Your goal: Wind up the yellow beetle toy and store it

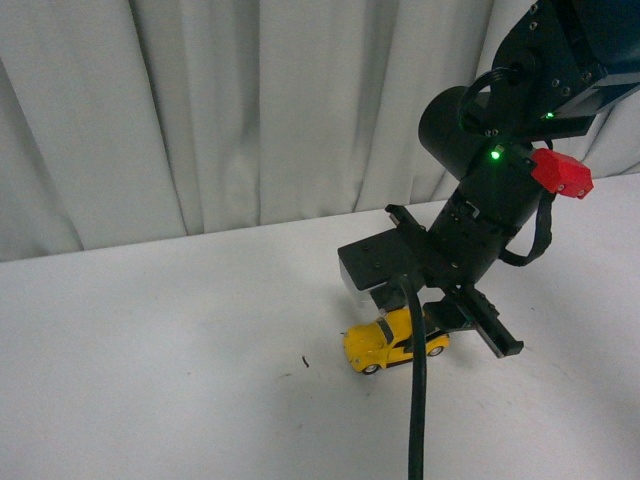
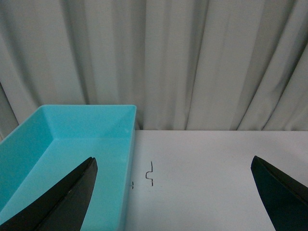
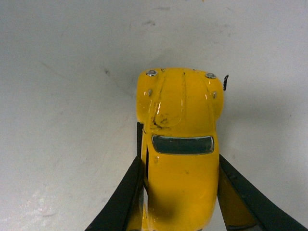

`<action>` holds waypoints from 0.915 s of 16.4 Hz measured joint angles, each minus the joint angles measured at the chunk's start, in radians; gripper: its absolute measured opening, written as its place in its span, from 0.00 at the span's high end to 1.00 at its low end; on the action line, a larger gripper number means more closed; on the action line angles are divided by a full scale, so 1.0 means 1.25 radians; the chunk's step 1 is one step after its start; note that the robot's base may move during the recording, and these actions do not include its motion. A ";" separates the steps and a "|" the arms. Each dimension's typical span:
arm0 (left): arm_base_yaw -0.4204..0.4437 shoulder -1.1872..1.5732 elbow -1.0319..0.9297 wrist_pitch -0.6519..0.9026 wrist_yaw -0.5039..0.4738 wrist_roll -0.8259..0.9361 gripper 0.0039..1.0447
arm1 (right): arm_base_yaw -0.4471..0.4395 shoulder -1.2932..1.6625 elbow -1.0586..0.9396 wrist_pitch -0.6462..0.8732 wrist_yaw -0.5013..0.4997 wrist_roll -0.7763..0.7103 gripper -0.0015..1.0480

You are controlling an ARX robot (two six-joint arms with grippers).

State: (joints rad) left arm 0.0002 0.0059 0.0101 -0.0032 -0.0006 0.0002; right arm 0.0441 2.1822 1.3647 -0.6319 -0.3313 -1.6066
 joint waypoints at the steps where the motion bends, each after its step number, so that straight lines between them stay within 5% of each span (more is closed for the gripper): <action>1: 0.000 0.000 0.000 0.000 0.000 0.000 0.06 | -0.014 -0.004 -0.006 -0.001 -0.004 -0.013 0.65; 15: 0.000 0.000 0.000 0.000 0.000 0.000 0.06 | -0.216 -0.068 -0.117 -0.021 -0.022 -0.098 0.65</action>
State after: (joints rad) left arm 0.0002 0.0059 0.0101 -0.0032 -0.0006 0.0002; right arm -0.2264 2.0972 1.2186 -0.6579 -0.3592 -1.7287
